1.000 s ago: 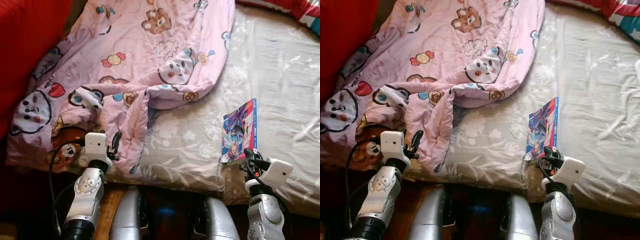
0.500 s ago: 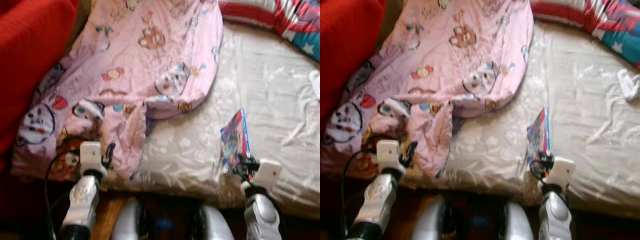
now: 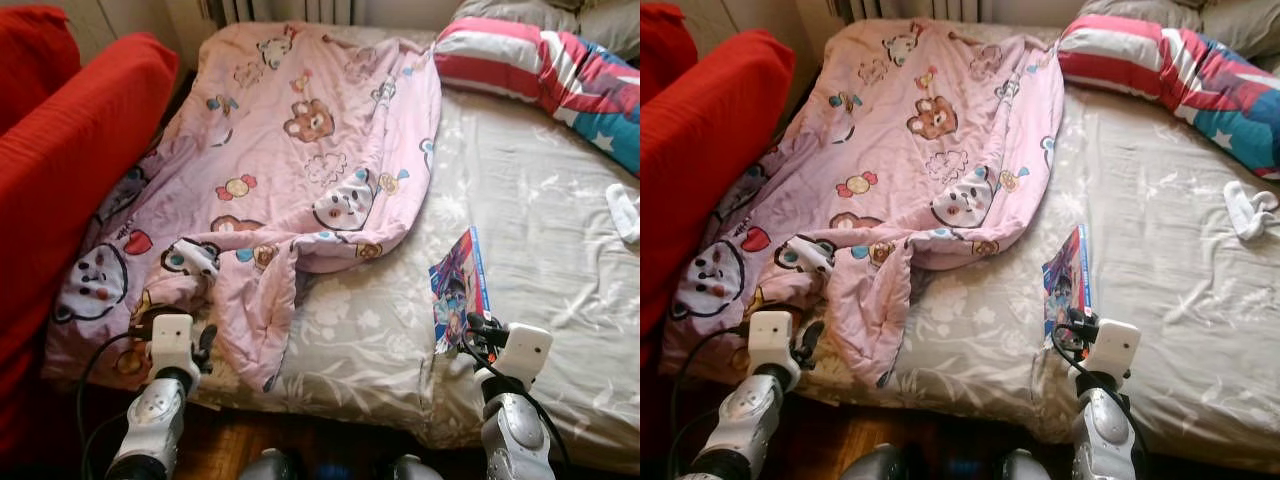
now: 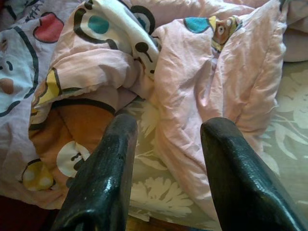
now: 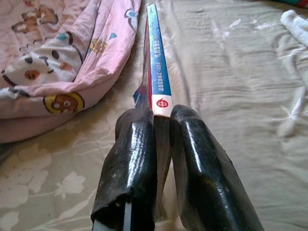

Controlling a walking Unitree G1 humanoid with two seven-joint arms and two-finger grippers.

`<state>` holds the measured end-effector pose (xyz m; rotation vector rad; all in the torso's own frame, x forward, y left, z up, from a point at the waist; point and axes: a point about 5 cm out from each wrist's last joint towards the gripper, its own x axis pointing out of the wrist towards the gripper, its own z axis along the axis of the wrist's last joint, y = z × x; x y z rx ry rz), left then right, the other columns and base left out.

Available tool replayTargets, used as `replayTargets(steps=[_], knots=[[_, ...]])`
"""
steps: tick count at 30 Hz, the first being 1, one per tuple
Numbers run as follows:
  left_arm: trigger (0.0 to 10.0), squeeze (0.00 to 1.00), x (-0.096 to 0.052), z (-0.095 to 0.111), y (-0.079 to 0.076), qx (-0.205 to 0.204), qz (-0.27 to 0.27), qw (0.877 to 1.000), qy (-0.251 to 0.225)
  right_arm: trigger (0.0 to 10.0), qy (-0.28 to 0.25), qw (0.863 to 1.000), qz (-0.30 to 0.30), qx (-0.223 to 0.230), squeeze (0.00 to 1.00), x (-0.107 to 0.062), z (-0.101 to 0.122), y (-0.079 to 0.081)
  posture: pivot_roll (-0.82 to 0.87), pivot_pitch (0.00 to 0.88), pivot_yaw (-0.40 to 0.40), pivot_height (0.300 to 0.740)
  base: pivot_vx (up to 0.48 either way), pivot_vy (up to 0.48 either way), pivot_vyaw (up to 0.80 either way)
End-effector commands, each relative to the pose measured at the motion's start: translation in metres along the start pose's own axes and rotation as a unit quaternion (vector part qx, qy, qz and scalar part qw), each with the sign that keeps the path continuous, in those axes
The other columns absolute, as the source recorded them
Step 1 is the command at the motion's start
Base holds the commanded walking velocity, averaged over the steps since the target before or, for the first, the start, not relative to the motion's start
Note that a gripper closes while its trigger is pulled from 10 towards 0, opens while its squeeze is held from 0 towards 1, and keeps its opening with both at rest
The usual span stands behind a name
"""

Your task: Clean up the room

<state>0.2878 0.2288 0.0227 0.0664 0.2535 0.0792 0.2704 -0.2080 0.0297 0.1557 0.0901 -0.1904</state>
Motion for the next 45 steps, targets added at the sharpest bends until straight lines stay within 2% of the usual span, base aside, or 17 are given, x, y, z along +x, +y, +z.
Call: replayTargets(steps=[1,24,25,28,32,45], knots=[[10.0,0.00,-0.005,-0.010,0.003,0.000,0.006,1.000,0.022,10.0,-0.008,1.000,-0.007,0.003,0.00,-0.002,0.000,-0.003,0.07,0.156,0.020,0.740,0.000,0.000,0.00],[10.0,0.00,-0.005,-0.010,0.003,0.000,0.006,1.000,0.022,10.0,-0.008,1.000,-0.007,0.003,0.00,-0.002,0.000,-0.003,0.07,0.156,0.020,0.740,0.000,0.000,0.00],[10.0,0.00,-0.005,-0.014,0.005,-0.003,0.009,0.999,0.032,10.0,-0.011,1.000,-0.007,0.004,0.00,-0.001,0.001,-0.003,0.07,0.160,0.020,0.740,0.000,0.000,0.00],[10.0,0.00,-0.019,-0.045,0.002,-0.019,0.026,0.994,0.101,10.0,-0.015,1.000,-0.014,0.019,0.00,0.005,0.004,-0.001,0.06,0.167,0.019,0.740,0.000,-0.475,-0.26],[10.0,0.00,-0.019,-0.045,0.001,-0.018,0.025,0.995,0.099,10.0,-0.015,1.000,-0.014,0.019,0.00,0.005,0.004,-0.001,0.06,0.169,0.019,0.740,0.000,-0.480,-0.78],[10.0,0.00,-0.018,-0.044,0.000,-0.020,0.025,0.995,0.098,10.0,-0.018,1.000,-0.012,0.013,0.00,0.007,0.005,-0.001,0.06,0.162,0.014,0.740,0.000,-0.480,0.00]])
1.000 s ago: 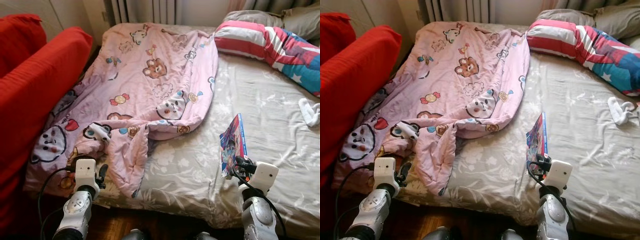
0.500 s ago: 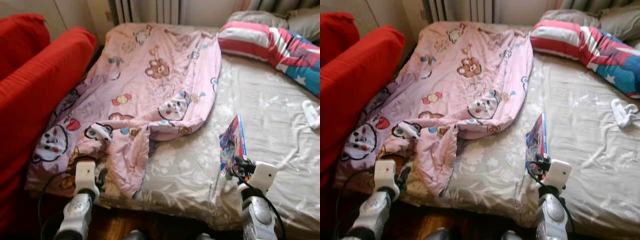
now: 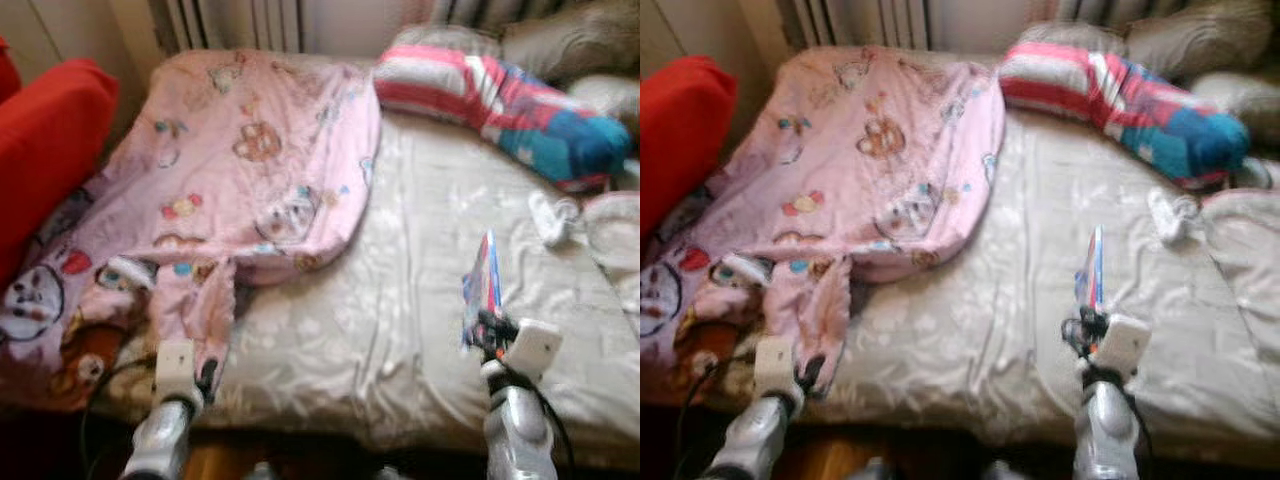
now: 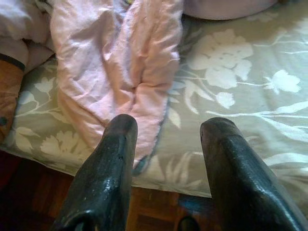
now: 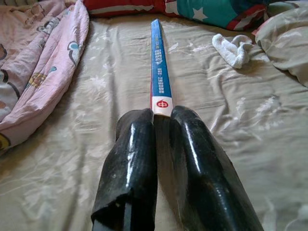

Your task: Clean up the room

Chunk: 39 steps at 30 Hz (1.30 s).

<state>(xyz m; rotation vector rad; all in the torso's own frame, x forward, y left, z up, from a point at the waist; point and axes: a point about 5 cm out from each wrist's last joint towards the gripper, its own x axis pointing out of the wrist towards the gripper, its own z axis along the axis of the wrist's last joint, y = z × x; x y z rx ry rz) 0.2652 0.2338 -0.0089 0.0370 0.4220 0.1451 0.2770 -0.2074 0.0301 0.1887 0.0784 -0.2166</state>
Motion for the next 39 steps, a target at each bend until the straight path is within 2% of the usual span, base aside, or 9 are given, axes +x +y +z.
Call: replayTargets(steps=[1,8,13,16,39], knots=[[10.0,0.00,-0.0033,-0.0087,-0.0043,-0.005,-0.003,1.000,0.013,10.0,-0.013,1.000,0.000,-0.005,0.00,0.0013,0.0042,-0.0030,0.06,0.161,0.013,0.740,0.000,-0.480,0.00],[10.0,0.00,-0.0032,-0.0085,-0.0054,-0.006,-0.005,1.000,0.011,10.0,-0.011,1.000,-0.001,-0.003,0.00,0.0024,0.0043,-0.0037,0.06,0.155,0.011,0.740,0.000,-0.480,0.00],[10.0,0.00,-0.0029,-0.0080,-0.0057,-0.006,-0.006,1.000,0.011,10.0,-0.009,1.000,0.000,-0.001,0.00,0.0031,0.0041,-0.0036,0.06,0.150,0.012,0.740,0.000,-0.480,-0.79],[10.0,0.00,-0.0020,-0.0060,-0.0069,-0.002,-0.010,1.000,0.007,10.0,-0.014,1.000,0.002,-0.006,0.00,0.0036,0.0050,-0.0034,0.06,0.148,0.012,0.740,0.000,-0.422,0.00],[10.0,0.00,-0.0019,-0.0069,-0.0131,-0.013,-0.021,1.000,0.008,10.0,-0.012,1.000,0.008,-0.008,0.00,0.0049,0.0049,-0.0024,0.05,0.140,0.011,0.740,0.000,0.000,0.00]])
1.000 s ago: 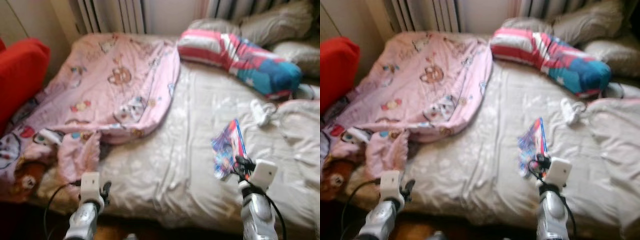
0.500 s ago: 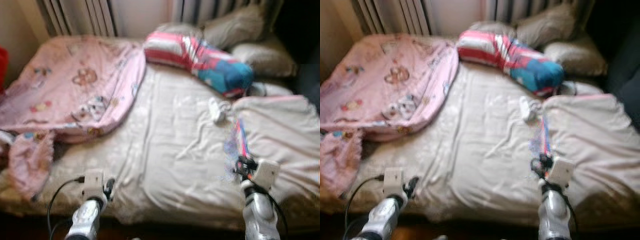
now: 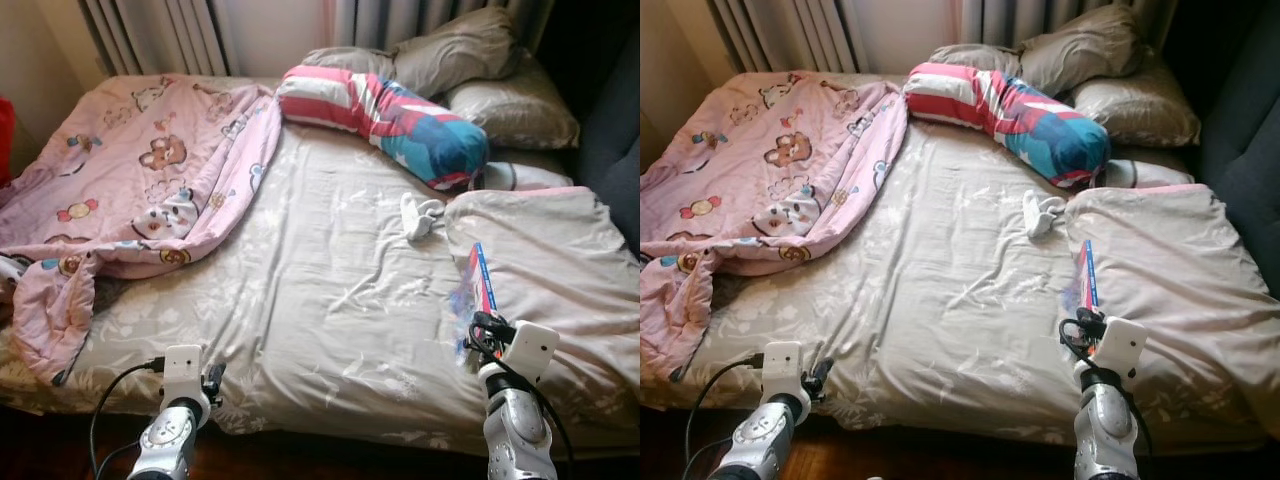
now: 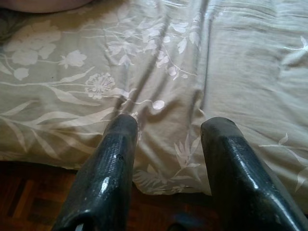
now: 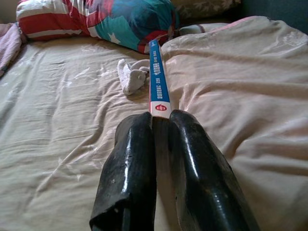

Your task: Clean up the room

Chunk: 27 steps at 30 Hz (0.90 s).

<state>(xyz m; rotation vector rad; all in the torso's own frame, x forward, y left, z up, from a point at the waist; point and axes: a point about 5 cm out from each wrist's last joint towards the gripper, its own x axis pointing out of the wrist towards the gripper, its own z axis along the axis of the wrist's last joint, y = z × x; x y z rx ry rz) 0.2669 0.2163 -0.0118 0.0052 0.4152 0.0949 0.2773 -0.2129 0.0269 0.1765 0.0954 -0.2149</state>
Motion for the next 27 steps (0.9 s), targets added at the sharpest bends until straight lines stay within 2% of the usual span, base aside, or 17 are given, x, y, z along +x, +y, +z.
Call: replayTargets(steps=[1,12,27], knots=[[10.0,0.00,-0.002,-0.005,0.005,-0.003,0.007,1.000,0.011,10.0,-0.020,1.000,0.010,-0.001,0.00,0.003,0.007,0.004,0.05,0.145,0.010,0.740,0.000,0.000,0.00],[10.0,0.00,-0.002,-0.003,0.003,-0.006,0.003,1.000,0.005,10.0,0.020,0.998,0.061,-0.006,0.00,-0.002,-0.006,0.014,0.04,0.165,0.012,0.740,0.000,0.000,0.00],[10.0,0.00,-0.003,-0.005,0.004,-0.006,0.006,1.000,0.007,10.0,0.014,0.997,0.071,-0.006,0.00,-0.003,-0.004,0.017,0.03,0.182,0.016,0.740,0.000,0.000,0.00]])
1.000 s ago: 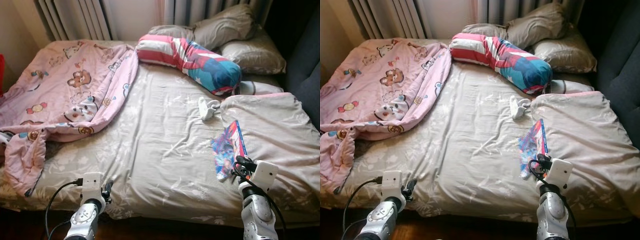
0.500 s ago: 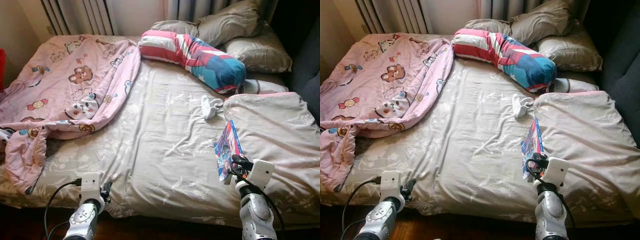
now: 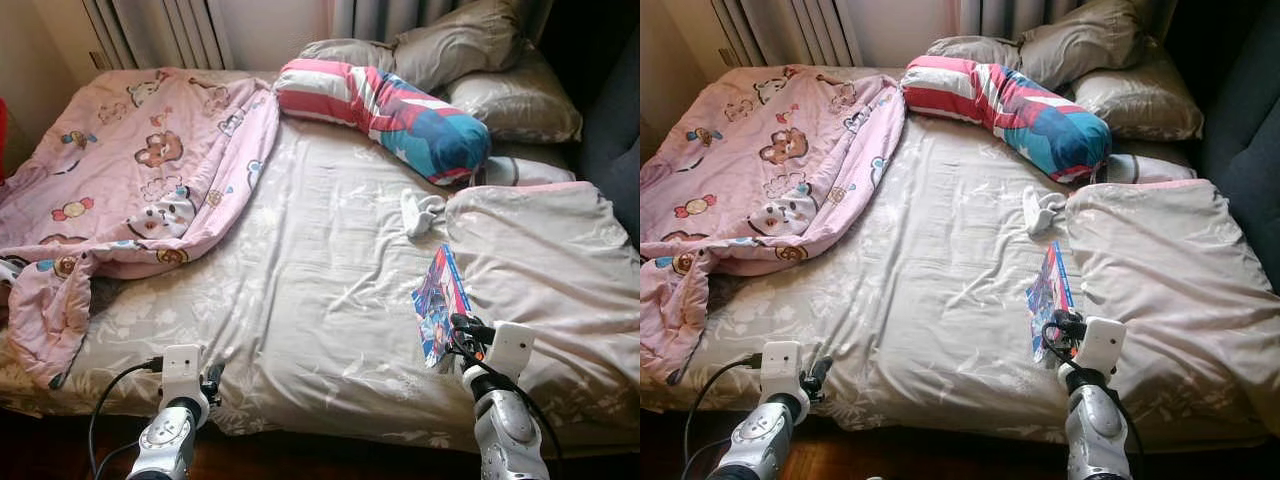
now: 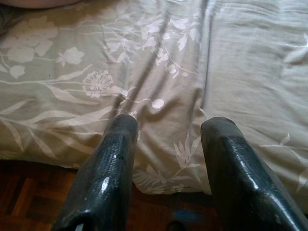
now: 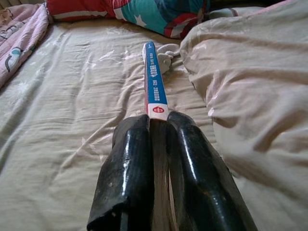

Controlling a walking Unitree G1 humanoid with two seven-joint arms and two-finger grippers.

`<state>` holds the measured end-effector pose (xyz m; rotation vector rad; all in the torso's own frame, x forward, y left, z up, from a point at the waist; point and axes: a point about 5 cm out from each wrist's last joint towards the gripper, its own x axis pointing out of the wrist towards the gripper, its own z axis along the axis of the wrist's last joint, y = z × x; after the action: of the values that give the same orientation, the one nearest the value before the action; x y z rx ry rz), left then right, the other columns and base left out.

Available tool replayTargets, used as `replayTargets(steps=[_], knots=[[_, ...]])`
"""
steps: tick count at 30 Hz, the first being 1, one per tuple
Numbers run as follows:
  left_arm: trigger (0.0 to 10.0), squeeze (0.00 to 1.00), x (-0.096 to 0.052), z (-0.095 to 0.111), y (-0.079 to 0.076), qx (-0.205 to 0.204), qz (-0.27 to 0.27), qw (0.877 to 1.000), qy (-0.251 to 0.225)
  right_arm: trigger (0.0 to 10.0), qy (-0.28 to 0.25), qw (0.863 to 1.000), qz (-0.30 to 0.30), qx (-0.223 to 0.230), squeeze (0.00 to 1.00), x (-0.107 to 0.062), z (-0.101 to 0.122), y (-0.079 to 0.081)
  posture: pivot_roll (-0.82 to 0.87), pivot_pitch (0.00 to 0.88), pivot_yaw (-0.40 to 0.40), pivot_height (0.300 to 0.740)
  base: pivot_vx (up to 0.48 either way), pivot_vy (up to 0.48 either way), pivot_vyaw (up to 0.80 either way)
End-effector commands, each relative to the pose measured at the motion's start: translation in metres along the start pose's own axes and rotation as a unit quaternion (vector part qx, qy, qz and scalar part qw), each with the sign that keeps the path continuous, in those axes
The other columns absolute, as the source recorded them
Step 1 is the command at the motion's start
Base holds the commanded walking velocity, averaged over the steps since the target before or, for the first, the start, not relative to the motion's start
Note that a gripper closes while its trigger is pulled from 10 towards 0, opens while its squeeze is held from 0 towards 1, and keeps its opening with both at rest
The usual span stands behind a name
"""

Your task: Clean up the room

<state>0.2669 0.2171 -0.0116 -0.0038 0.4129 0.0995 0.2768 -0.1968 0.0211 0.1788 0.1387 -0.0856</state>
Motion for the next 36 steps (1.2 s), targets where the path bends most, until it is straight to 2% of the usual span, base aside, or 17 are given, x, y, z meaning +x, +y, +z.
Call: replayTargets(steps=[1,16,22,36], knots=[[10.0,0.00,-0.0027,-0.0052,0.0029,-0.001,0.004,1.000,0.008,10.0,-0.014,1.000,0.010,-0.004,0.00,-0.0002,0.0048,0.0022,0.03,0.182,0.016,0.740,0.000,0.000,0.00],[10.0,0.00,-0.0019,-0.0036,0.0029,-0.006,0.007,1.000,0.005,10.0,-0.012,0.999,0.030,-0.014,0.00,-0.0022,0.0040,0.0050,0.03,0.185,0.010,0.740,0.000,0.000,0.00],[10.0,0.00,-0.0021,-0.0040,0.0028,-0.006,0.008,1.000,0.005,10.0,-0.011,0.999,0.035,-0.018,0.00,-0.0024,0.0037,0.0061,0.03,0.186,0.009,0.740,0.257,0.000,0.30],[10.0,0.00,-0.0021,-0.0046,-0.0003,-0.012,0.005,1.000,0.005,10.0,-0.011,1.000,0.015,0.000,0.00,-0.0028,0.0047,0.0003,0.03,0.184,0.002,0.740,0.278,0.000,0.00]])
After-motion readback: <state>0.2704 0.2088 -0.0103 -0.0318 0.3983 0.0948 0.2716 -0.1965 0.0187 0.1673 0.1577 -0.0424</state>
